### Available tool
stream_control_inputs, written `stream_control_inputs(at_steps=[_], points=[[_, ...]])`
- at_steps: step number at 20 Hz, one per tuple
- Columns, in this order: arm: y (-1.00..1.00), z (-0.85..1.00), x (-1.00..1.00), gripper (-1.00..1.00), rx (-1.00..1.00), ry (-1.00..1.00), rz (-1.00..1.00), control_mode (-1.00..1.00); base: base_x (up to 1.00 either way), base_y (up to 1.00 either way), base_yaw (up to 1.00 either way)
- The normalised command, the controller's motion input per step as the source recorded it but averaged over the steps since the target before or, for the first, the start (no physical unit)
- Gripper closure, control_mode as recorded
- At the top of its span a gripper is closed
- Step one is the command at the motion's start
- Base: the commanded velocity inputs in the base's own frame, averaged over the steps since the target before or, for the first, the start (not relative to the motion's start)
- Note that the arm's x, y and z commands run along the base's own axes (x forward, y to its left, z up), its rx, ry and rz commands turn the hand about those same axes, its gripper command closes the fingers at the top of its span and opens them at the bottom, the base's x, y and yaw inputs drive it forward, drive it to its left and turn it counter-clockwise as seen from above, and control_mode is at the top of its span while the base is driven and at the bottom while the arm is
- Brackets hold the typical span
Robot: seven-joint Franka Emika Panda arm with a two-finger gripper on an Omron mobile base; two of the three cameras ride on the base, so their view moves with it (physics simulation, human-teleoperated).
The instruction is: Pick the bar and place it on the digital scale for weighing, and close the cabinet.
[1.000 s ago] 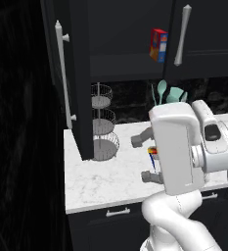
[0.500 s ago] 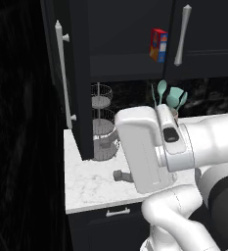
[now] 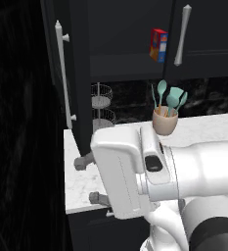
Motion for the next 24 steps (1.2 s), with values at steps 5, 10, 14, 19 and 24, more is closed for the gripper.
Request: stream_control_inputs(at_steps=[5, 10, 14, 19, 24], points=[[0.47, -0.01, 0.29, -1.0, 0.22, 0.0, -0.09, -1.0, 0.0, 0.0, 0.0], [0.14, -0.01, 0.57, -1.0, 0.12, -0.05, -0.02, -1.0, 0.0, 0.0, 0.0], [0.08, 0.0, 0.78, -1.0, 0.0, -0.02, -0.05, -1.0, 0.0, 0.0, 0.0], [0.0, -0.04, 0.58, -1.0, 0.0, -0.02, -0.13, -1.0, 0.0, 0.0, 0.0], [0.0, -0.05, 0.71, -1.0, 0.0, 0.0, -0.21, -1.0, 0.0, 0.0, 0.0]])
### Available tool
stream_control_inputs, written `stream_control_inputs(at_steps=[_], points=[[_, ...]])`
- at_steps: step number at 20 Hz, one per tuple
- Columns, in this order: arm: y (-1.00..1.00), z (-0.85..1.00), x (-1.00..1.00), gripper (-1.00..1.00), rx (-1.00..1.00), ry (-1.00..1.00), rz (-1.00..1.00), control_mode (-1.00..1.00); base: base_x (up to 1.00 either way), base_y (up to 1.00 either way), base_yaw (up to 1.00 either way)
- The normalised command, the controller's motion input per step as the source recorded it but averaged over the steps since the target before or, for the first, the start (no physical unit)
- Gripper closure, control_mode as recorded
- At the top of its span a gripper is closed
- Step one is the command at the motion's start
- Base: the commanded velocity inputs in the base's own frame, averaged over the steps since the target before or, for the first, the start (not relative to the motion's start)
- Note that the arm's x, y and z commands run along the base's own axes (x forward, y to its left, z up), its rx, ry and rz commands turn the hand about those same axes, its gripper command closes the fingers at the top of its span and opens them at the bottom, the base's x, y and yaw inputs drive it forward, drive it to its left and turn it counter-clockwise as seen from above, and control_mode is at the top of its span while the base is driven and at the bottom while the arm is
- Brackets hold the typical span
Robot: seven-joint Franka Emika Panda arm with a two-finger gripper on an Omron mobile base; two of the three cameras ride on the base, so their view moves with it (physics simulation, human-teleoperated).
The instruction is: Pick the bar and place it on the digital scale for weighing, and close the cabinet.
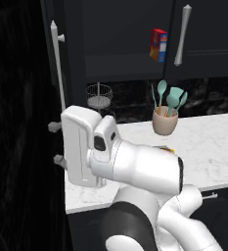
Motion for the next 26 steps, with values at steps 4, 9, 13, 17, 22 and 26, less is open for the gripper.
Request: stream_control_inputs(at_steps=[4, 9, 13, 17, 22, 26], points=[[-0.03, -0.09, 0.94, -1.0, 0.0, 0.0, -0.33, -1.0, 0.0, 0.0, 0.0], [-0.46, -0.02, 1.0, -1.0, 0.0, 0.0, -0.35, -1.0, 0.0, 0.0, 0.0], [-0.96, 0.0, 0.83, -1.0, 0.04, 0.0, -0.17, -1.0, 0.0, 0.0, 0.0], [-1.0, 0.0, 0.86, -1.0, 0.09, 0.0, -0.09, -1.0, 0.0, 0.0, 0.0], [-0.95, 0.0, 0.9, -1.0, 0.06, 0.0, -0.08, -1.0, 0.0, 0.0, 0.0], [-0.88, 0.0, 0.87, -1.0, 0.03, 0.0, -0.11, -1.0, 0.0, 0.0, 0.0]])
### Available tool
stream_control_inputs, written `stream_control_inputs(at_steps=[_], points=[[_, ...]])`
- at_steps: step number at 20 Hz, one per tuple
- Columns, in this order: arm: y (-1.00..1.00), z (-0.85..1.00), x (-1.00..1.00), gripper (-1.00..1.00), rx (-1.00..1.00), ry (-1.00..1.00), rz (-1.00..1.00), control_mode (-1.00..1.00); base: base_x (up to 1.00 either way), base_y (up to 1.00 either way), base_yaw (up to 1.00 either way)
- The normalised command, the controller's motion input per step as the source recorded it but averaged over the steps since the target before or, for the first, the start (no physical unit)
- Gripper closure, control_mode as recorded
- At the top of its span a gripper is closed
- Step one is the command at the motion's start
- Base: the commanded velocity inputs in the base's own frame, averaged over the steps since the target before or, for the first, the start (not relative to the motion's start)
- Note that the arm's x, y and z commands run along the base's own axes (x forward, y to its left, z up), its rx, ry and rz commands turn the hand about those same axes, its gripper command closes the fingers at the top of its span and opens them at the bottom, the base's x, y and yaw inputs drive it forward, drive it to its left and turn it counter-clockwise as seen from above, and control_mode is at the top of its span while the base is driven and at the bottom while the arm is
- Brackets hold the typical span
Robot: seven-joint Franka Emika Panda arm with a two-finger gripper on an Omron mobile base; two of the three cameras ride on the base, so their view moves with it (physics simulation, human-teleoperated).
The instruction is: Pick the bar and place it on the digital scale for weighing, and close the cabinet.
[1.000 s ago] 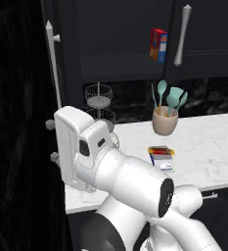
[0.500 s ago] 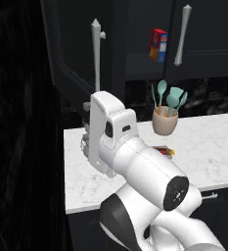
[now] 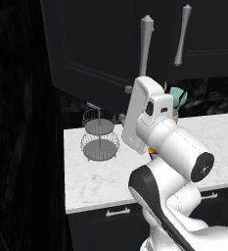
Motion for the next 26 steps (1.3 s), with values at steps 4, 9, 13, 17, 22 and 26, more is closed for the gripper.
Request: stream_control_inputs(at_steps=[4, 9, 13, 17, 22, 26], points=[[-0.82, 0.0, 0.97, -1.0, 0.03, 0.0, -0.11, -1.0, 0.0, 0.0, 0.0], [-0.56, 0.0, 1.0, -1.0, 0.02, 0.0, -0.08, -1.0, 0.0, 0.0, 0.0], [-0.2, 0.0, 0.94, -1.0, 0.0, 0.0, -0.03, -1.0, 0.0, 0.0, 0.0], [0.0, 0.0, 0.98, -1.0, 0.0, 0.0, -0.02, -1.0, 0.0, 0.0, 0.0], [-0.18, 0.0, 1.0, -1.0, 0.0, 0.0, -0.01, -1.0, 0.0, 0.0, 0.0], [-0.27, -0.06, 1.0, -1.0, 0.0, 0.0, 0.0, -1.0, 0.0, 0.0, 0.0]])
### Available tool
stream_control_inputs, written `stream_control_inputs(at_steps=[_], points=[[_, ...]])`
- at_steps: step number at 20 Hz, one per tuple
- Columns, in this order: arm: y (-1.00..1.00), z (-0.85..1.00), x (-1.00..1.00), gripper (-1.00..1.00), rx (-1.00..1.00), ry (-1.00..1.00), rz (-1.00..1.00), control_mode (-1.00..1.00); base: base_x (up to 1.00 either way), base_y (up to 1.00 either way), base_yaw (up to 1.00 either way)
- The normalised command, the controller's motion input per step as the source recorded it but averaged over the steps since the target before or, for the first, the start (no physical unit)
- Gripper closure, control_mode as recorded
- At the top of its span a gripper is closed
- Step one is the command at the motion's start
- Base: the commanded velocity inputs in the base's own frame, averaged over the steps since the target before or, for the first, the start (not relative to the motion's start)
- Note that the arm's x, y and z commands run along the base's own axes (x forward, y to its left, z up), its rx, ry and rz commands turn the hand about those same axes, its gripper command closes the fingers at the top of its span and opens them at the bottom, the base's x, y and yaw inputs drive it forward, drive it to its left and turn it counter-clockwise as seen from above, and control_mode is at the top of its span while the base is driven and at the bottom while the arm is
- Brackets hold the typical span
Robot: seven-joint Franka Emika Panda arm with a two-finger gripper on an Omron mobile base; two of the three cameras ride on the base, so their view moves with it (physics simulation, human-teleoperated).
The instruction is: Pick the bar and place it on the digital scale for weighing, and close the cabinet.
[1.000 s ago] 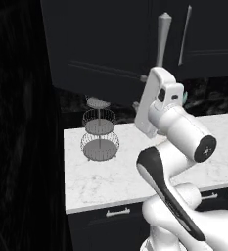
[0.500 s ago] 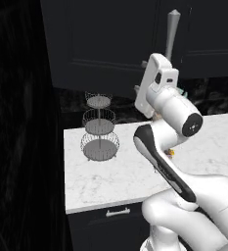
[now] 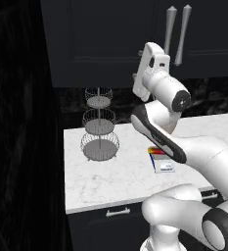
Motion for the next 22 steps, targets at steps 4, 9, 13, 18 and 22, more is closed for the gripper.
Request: stream_control_inputs(at_steps=[4, 9, 13, 18, 22], points=[[-0.24, -0.07, 0.97, -1.0, 0.0, 0.0, 0.0, -1.0, 0.0, 0.0, 0.0], [-0.08, -0.13, 0.9, -1.0, 0.0, 0.0, 0.0, -1.0, 0.0, 0.0, 0.0], [-0.18, -0.34, 0.89, -1.0, 0.0, 0.0, 0.0, -1.0, 0.0, 0.0, 0.0], [-0.28, -0.82, 0.6, -1.0, 0.0, 0.0, 0.0, -1.0, 0.0, 0.0, 0.0], [-0.25, -0.96, 0.55, -1.0, 0.0, 0.0, 0.0, -1.0, 0.0, 0.0, 0.0]])
